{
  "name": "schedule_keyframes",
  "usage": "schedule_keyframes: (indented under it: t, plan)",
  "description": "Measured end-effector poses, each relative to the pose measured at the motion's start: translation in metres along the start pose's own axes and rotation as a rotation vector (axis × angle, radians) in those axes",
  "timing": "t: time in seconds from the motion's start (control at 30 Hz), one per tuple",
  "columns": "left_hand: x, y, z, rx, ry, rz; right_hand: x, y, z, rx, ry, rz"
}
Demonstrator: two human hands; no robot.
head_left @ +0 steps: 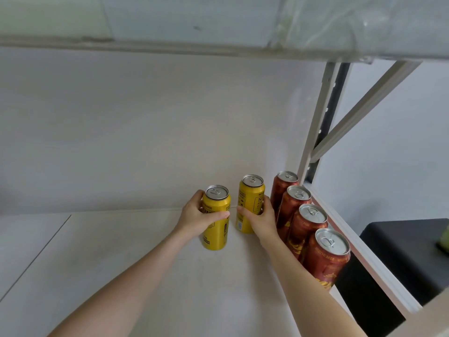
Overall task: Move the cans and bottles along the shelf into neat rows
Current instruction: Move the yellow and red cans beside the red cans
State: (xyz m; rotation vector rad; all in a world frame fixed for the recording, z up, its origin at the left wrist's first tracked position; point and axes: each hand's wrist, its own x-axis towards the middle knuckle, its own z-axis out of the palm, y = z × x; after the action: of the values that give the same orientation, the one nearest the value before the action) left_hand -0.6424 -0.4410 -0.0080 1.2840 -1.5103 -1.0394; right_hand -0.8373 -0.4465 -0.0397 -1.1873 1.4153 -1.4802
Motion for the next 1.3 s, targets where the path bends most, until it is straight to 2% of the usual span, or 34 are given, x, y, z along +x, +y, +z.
schedule_keyframes:
  t: [0.23, 0.37, 0.67, 1.07, 1.3]
  plan:
    - [-0.006, 0.001, -0.002, -0.031, -0.020, -0.021, -0.026, 0.010, -0.009, 0.064, 0.058, 0.140]
    - [-0.013, 0.002, -0.009, -0.102, -0.082, -0.084, -0.059, 0.020, -0.011, 0.022, 0.133, 0.127]
    - [-0.021, 0.007, -0.003, -0.191, -0.094, -0.169, -0.089, 0.011, 0.010, -0.145, -0.130, 0.053]
    - [-0.033, 0.016, 0.031, -0.200, -0.251, -0.166, -0.100, 0.011, -0.012, -0.038, -0.080, 0.058]
    - [-0.030, 0.024, 0.055, -0.217, -0.281, -0.160, -0.101, 0.014, -0.029, 0.001, -0.008, 0.045]
